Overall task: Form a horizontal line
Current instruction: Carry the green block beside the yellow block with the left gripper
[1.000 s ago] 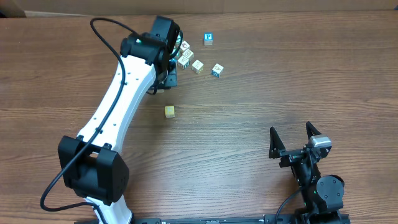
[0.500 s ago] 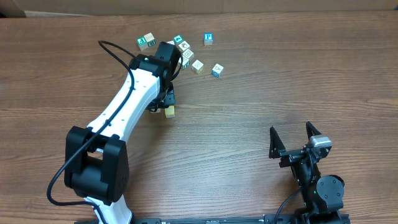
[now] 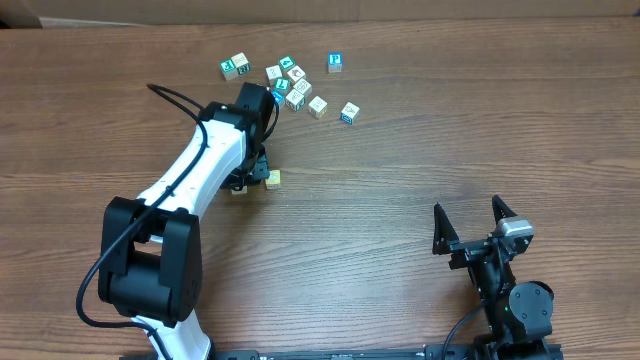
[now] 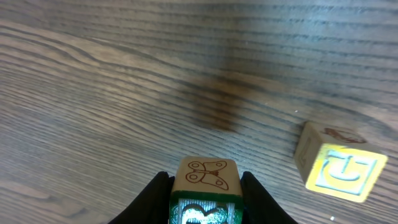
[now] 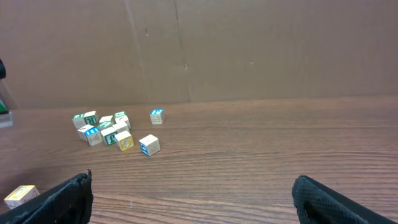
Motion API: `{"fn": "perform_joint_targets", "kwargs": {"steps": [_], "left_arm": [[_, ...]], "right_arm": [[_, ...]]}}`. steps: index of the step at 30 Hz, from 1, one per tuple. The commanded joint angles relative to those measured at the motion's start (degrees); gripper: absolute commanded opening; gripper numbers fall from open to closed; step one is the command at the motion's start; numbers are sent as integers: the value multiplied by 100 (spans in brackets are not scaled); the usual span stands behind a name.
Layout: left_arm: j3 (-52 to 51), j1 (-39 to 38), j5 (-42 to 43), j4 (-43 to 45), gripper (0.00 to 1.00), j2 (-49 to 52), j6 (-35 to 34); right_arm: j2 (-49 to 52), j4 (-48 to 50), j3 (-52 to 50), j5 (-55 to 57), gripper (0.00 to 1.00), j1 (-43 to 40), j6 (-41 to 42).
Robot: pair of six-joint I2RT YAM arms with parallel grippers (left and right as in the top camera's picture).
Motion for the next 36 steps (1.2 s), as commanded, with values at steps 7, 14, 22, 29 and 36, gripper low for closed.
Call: {"fn": "perform_joint_targets", "kwargs": {"steps": [7, 14, 22, 29, 36], "left_arm": [[-319, -7, -50, 271, 26, -15, -127], [-621, -7, -59, 514, 26, -15, -129], [-695, -7, -61, 662, 27, -15, -125], [-719, -7, -59, 1047, 27, -15, -131], [-852, -7, -63, 1200, 27, -15, -142]], "right_arm": [[-55, 31, -59, -31, 100, -17, 39], [-55, 31, -59, -31, 100, -17, 39], [-55, 31, -59, -33, 100, -17, 39], [-55, 31, -59, -33, 100, -17, 39], [-55, 31, -59, -33, 100, -17, 39]]}}
